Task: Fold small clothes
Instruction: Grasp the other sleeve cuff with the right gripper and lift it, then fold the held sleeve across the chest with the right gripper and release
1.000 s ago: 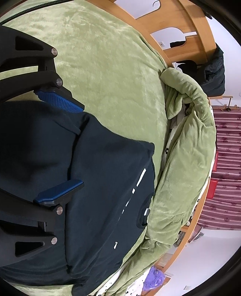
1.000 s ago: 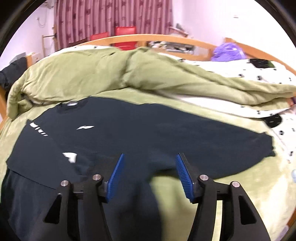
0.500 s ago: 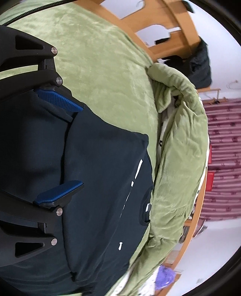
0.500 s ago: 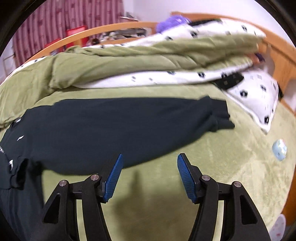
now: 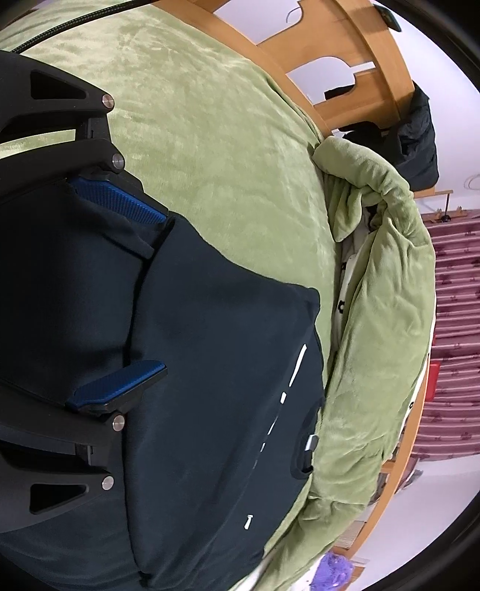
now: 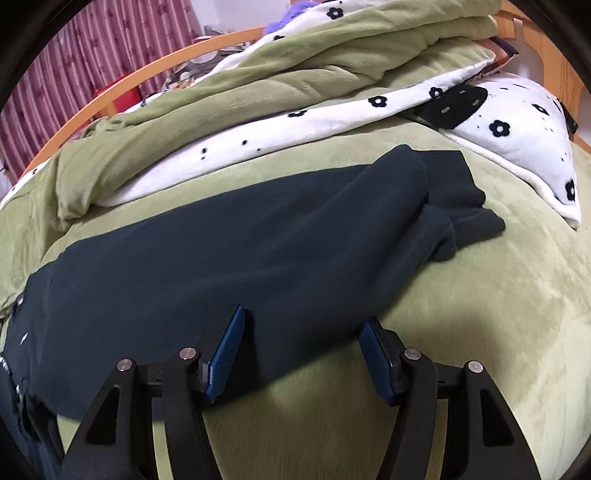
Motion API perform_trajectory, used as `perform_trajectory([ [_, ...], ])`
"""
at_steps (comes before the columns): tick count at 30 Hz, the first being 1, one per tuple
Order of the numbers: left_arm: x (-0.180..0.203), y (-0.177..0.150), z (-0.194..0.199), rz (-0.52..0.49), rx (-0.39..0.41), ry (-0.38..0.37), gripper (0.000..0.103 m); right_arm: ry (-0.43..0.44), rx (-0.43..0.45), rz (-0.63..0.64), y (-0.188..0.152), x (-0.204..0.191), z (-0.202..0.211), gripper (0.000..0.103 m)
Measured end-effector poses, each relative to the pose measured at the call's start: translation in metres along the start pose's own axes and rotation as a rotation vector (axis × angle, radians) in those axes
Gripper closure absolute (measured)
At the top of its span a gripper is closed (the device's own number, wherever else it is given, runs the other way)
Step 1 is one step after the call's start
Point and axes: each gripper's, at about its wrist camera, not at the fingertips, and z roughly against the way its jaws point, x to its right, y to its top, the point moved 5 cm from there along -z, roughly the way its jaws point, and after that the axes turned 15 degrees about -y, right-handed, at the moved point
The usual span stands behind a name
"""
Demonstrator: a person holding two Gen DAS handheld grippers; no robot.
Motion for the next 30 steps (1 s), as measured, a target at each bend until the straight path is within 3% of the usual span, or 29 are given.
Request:
perform_trajectory([
  [1, 0.001, 0.000, 0.000, -0.002, -0.002, 0.000, 0.028, -0.027, 0.012, 0.002, 0.003, -0.002, -0.002, 0.061],
  [2, 0.001, 0.000, 0.001, -0.004, -0.003, -0.001, 0.028, -0.034, 0.017, 0.012, 0.005, -0.003, -0.002, 0.086],
  [3, 0.002, 0.001, 0.002, -0.002, -0.002, -0.002, 0.028, -0.031, 0.021, 0.027, 0.007, -0.007, 0.000, 0.094],
  [8, 0.001, 0.004, 0.014, 0.021, 0.007, -0.034, 0.028, -0.093, 0.175, 0.085, 0.011, -0.023, 0.050, 0.096],
  [15, 0.000, 0.010, 0.040, 0.033, 0.063, -0.077, 0.028, -0.012, 0.373, 0.105, 0.034, -0.067, 0.171, 0.096],
  [19, -0.007, 0.012, 0.053, 0.062, 0.089, -0.108, 0.028, 0.093, 0.451, 0.174, 0.028, -0.131, 0.250, 0.096],
  [25, -0.020, 0.015, 0.066, 0.053, 0.127, -0.085, 0.028, 0.252, 0.481, 0.322, -0.031, -0.256, 0.331, 0.097],
  [30, -0.031, 0.011, 0.070, 0.064, 0.127, -0.100, 0.028, 0.340, 0.451, 0.424, -0.102, -0.349, 0.349, 0.097],
])
